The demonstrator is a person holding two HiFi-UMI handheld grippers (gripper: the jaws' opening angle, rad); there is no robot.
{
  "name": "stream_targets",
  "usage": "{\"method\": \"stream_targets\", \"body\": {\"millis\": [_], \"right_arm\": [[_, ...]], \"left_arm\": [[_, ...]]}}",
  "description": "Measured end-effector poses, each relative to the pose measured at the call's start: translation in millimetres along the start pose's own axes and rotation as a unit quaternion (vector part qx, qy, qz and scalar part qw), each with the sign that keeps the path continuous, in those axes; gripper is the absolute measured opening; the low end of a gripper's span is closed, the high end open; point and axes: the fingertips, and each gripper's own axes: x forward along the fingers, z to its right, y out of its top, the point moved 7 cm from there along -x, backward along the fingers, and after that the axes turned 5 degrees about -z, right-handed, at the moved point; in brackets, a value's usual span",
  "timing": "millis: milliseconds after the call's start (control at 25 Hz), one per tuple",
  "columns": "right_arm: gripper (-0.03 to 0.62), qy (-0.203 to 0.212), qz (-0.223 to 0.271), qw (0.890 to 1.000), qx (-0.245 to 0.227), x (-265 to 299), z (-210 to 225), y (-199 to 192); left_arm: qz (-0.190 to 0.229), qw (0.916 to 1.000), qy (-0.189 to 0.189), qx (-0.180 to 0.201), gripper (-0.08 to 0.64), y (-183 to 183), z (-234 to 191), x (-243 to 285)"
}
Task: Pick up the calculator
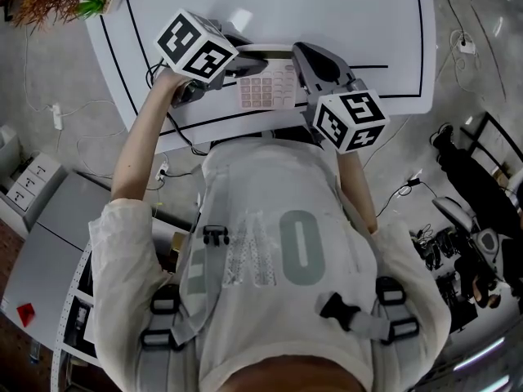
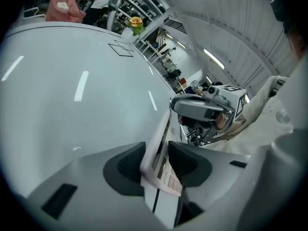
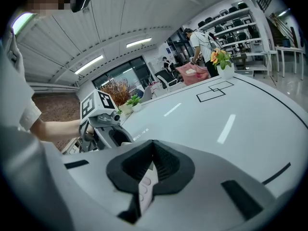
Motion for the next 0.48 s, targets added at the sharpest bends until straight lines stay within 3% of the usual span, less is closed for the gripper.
{"method": "stream_targets", "body": {"millis": [200,480], "right_arm": [[0.005,-0.003,0.004,1.0,0.005,-2,4,-1],[0.005,-0.006,0.014,1.0,0.008,-6,8,0]], "left_arm": [[-0.003,0.9993,-0.023,-0.028,0.138,-5,-3,2],[0.027,0.9941,-0.066,-0.081,0.109,-12,-1,6]]}}
